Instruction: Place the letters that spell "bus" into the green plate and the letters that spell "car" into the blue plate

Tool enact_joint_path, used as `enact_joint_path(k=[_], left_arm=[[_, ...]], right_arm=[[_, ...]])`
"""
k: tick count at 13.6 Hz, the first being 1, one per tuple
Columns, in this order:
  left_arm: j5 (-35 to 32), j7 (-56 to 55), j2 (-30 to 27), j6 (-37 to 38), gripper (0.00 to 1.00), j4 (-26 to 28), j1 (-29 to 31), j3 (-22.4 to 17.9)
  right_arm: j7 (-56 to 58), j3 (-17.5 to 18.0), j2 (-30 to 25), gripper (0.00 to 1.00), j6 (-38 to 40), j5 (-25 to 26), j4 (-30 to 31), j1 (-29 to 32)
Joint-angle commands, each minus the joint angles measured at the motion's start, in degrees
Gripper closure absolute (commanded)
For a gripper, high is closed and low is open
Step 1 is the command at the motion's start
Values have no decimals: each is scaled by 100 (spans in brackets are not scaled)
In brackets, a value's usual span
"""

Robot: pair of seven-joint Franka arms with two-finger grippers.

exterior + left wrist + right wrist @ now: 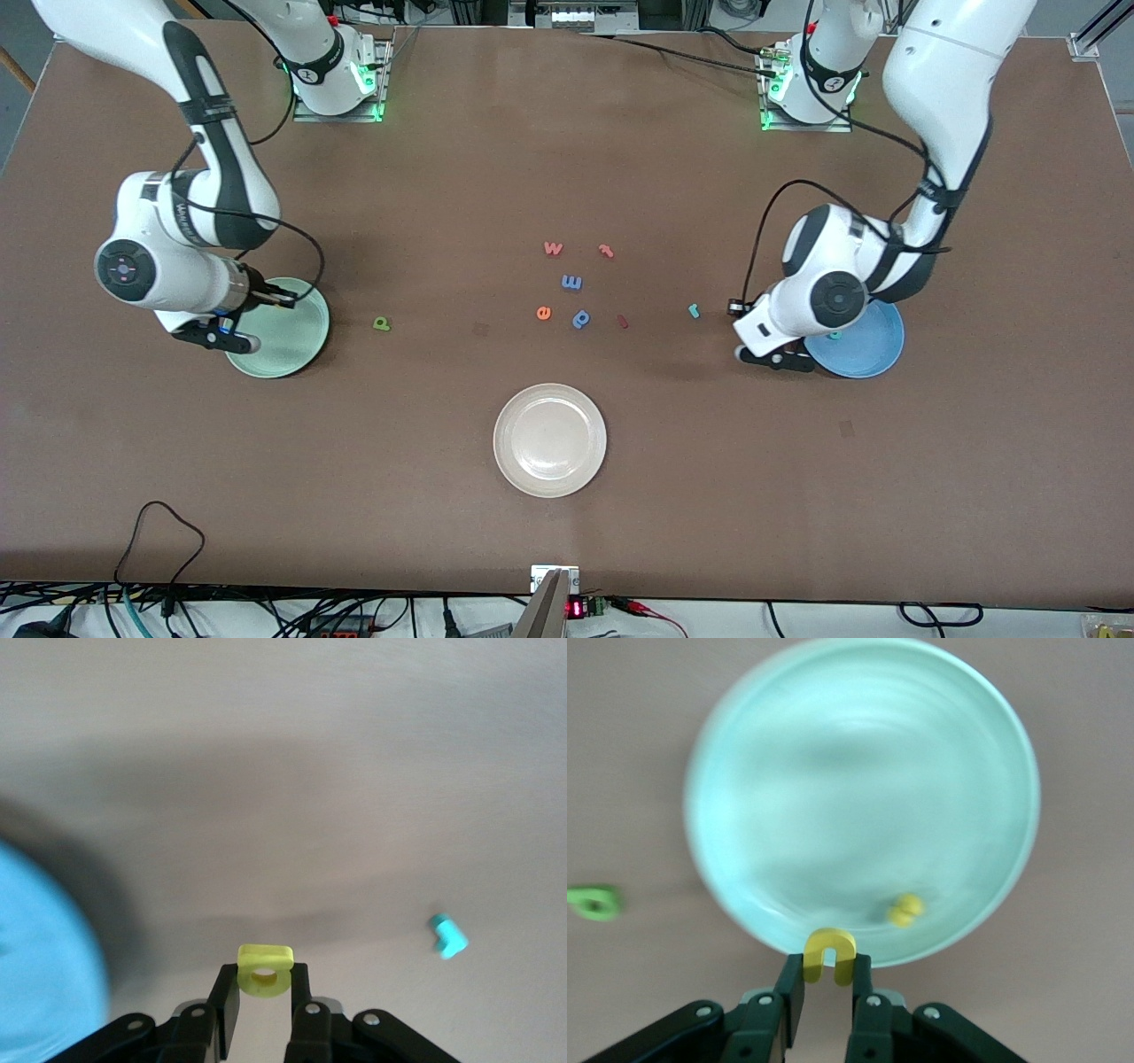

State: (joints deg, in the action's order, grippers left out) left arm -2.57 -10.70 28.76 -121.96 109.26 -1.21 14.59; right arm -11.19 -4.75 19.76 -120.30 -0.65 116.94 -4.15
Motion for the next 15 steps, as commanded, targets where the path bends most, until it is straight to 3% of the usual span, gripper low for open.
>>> enact_joint_path(k=[1,4,7,10,12,15], left_arm=[[-278,522,-309,278,83,104,672,18],[-411,1052,-274,270,83,113,1385,26],[-587,1088,-152,217,80,140,1684,26],[-605,991,-28,199,37,96,1712,26],[-605,991,-46,269,33,-9,1668,79],[-587,982,-46,270,41,-308,1326,307]], right_arm=[[223,106,-42,70,-143,73,145,169],[486,115,-33,45,-336,196,49,160],[487,167,-51,3,-363,372,-162,73],[758,351,-7,0,-722,372,-189,-305],[1476,658,54,0,-977,372,-162,-297],[3136,782,134,0,-1144,372,-162,-297]])
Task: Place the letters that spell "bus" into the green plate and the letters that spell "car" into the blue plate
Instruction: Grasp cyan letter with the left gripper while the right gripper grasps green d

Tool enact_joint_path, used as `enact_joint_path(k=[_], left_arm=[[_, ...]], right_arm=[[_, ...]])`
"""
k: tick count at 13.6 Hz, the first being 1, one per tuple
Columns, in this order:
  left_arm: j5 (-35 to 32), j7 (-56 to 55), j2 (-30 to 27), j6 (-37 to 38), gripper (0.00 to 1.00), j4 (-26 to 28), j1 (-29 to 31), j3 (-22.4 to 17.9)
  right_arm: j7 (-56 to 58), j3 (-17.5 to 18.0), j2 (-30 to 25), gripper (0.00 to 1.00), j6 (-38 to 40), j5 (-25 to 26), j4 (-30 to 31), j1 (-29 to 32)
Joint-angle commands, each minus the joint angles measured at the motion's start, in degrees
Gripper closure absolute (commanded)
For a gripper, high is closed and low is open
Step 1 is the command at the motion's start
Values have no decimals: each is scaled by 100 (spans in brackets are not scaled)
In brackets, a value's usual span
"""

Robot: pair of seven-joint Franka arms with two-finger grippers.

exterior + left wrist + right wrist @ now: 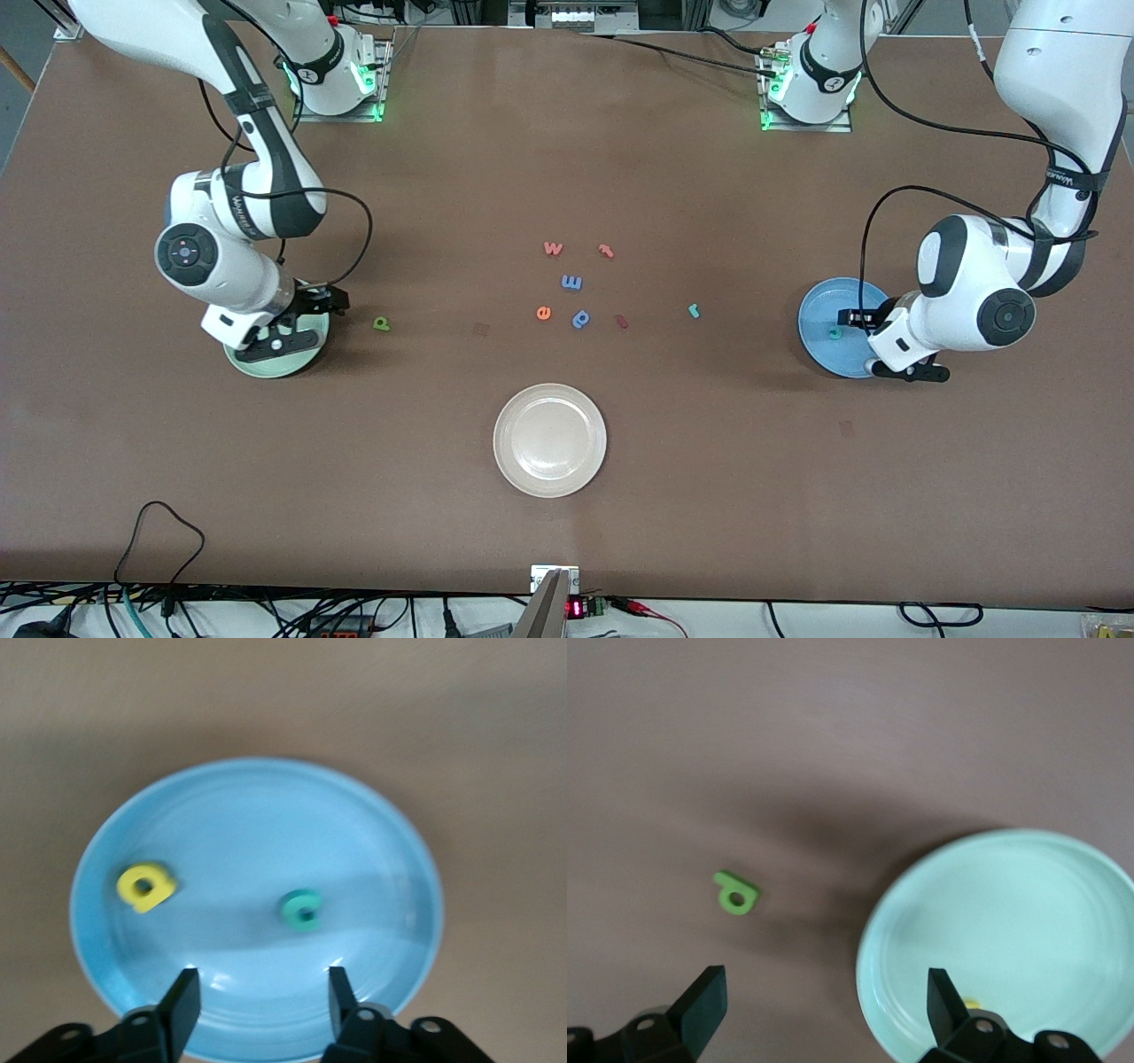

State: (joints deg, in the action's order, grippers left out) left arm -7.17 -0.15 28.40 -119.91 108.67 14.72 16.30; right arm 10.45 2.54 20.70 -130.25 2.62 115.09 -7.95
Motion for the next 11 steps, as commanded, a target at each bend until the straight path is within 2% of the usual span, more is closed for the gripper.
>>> enact_joint_path(k=[1,3,6,9,10,11], left_arm=[[-66,-73,16,56,41,-380,-486,189],[-57,-439,165,38,44,-661,-1065,207],[-57,-1179,428,-50,45,-715,-1822,207],[-39,-1302,736,-287,46,-663,-1920,224],[-13,-1547,754,-383,49,-628,-2008,242],[-13,-1784,754,-393,50,-619,-2043,250]], right_arm=[[1490,54,100,0,-211,45,22,83],[2850,54,284,0,-396,45,31,74],[3883,194,356,0,-493,45,40,65],[4710,265,399,0,-739,45,49,31],[4729,317,417,0,-817,45,57,22],[4730,335,461,4,-896,45,49,22]])
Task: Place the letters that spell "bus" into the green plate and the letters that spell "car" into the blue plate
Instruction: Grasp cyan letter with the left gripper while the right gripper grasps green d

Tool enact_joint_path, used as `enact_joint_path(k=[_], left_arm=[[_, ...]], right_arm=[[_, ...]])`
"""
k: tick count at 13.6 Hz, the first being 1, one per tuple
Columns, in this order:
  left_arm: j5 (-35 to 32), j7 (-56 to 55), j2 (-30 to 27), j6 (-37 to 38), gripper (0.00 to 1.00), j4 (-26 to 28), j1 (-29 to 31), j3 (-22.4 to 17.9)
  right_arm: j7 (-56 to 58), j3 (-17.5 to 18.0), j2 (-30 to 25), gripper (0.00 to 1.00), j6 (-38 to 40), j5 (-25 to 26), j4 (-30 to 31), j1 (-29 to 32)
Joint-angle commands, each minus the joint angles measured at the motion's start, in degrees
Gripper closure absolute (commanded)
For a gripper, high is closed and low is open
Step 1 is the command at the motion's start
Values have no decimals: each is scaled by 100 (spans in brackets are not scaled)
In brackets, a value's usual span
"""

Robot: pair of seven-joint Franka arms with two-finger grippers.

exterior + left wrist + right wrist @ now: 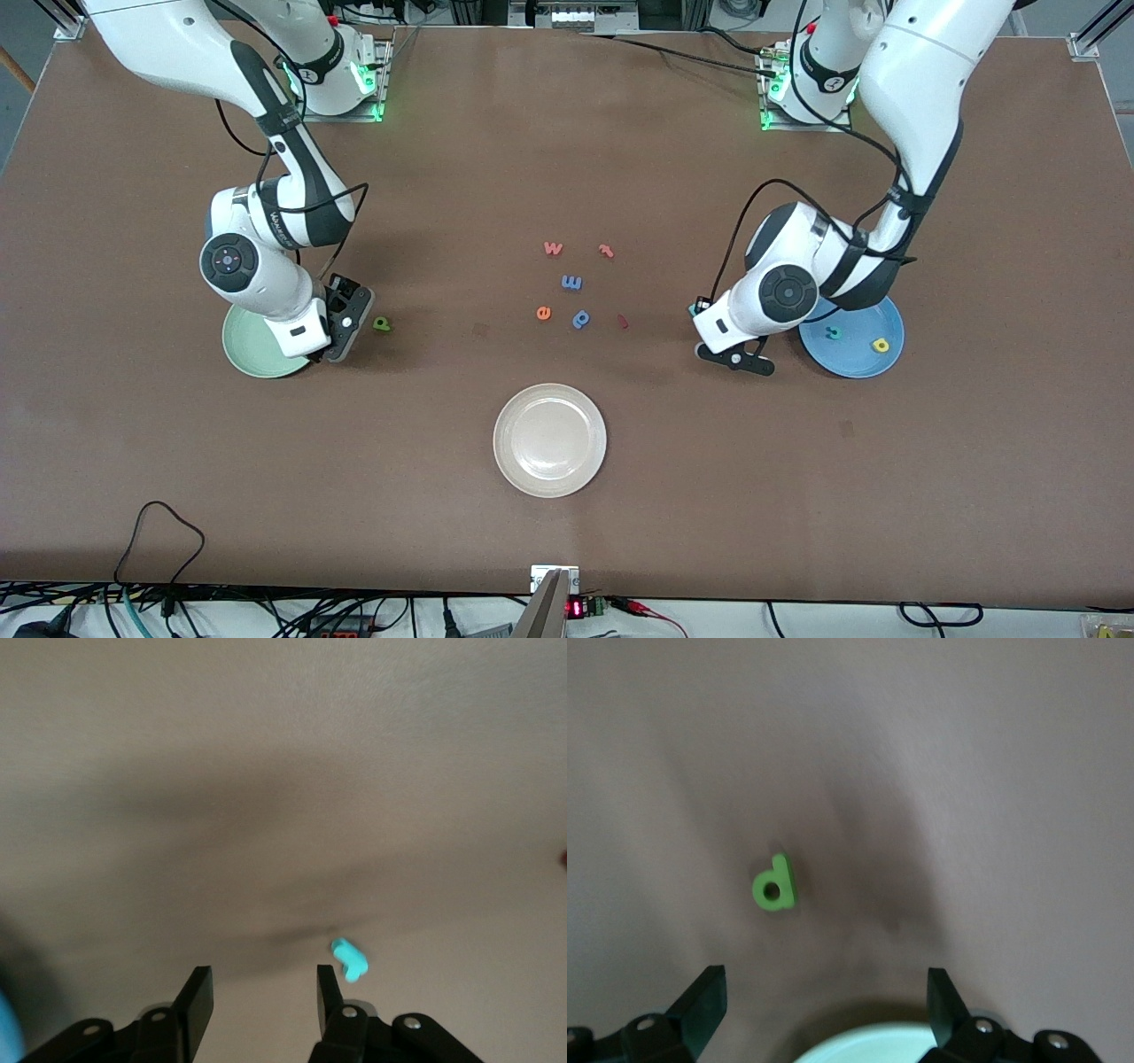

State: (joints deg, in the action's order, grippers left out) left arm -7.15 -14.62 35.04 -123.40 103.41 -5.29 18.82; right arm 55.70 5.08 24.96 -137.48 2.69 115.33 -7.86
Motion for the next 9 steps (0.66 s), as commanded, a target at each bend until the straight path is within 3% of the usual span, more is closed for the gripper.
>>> enact_joint_path(k=[1,2,3,6,9], left_arm=[[-14,-496,90,-52,50,-76,-85,8],[-6,-558,99,-79,50,-76,-103,8],[3,-629,99,-183,50,-58,-77,8],[30,-1313,134,-263,52,-23,-103,8],[30,-1867,152,-263,54,-6,-209,8]], right_arm=[[205,80,70,21,-261,39,25,4],[205,80,114,32,-314,47,25,-31],[205,80,140,35,-341,48,25,-75],[100,80,210,43,-411,56,34,-154],[-93,80,237,43,-402,56,60,-251]])
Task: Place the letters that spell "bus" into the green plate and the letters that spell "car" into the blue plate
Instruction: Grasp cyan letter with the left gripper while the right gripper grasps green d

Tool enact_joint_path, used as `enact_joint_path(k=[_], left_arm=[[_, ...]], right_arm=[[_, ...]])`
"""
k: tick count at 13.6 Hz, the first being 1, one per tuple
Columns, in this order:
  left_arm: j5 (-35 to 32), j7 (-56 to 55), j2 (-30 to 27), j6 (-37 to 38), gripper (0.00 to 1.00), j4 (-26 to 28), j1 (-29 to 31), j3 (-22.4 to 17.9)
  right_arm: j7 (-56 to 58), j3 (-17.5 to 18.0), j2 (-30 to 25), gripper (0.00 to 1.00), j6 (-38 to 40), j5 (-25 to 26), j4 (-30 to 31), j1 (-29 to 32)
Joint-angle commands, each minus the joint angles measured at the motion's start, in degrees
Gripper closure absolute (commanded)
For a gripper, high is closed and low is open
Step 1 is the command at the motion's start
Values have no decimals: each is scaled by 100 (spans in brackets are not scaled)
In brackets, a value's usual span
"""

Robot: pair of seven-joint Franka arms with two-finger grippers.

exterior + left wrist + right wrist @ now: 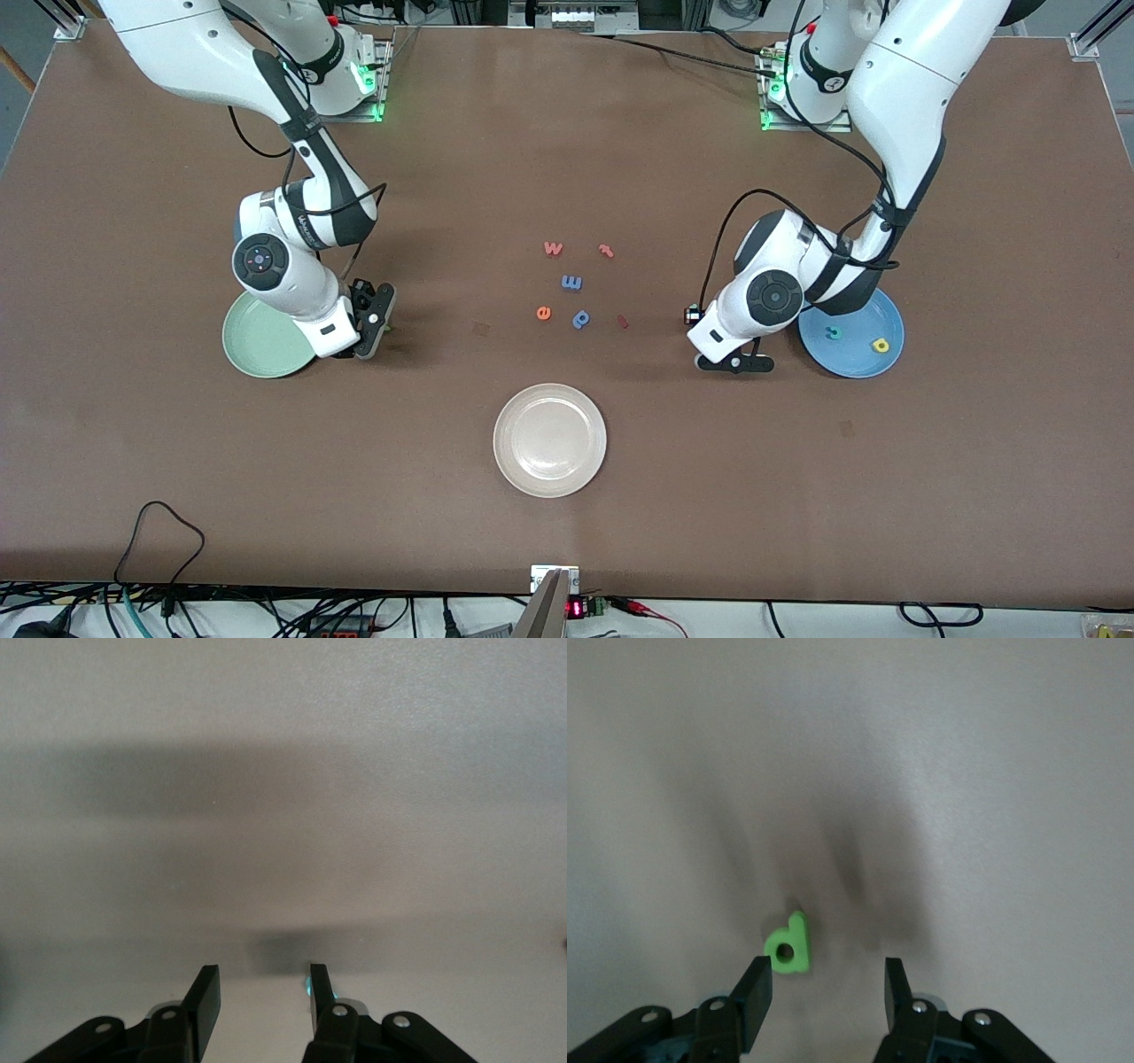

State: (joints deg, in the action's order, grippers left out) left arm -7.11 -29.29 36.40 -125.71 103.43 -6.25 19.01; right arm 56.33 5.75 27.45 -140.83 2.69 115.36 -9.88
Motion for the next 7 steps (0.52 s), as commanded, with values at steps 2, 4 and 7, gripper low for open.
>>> enact_joint_path(k=[2,4,7], left_arm=[[25,-708,7,-33,55,98,-209,-11],[25,-753,16,-33,57,142,-201,-11],[25,-762,7,-365,58,344,-201,-11]], right_arm=[[-201,14,23,43,-77,56,92,-49],[-201,14,50,43,-77,56,127,-57],[-210,14,129,43,-190,56,171,-58]])
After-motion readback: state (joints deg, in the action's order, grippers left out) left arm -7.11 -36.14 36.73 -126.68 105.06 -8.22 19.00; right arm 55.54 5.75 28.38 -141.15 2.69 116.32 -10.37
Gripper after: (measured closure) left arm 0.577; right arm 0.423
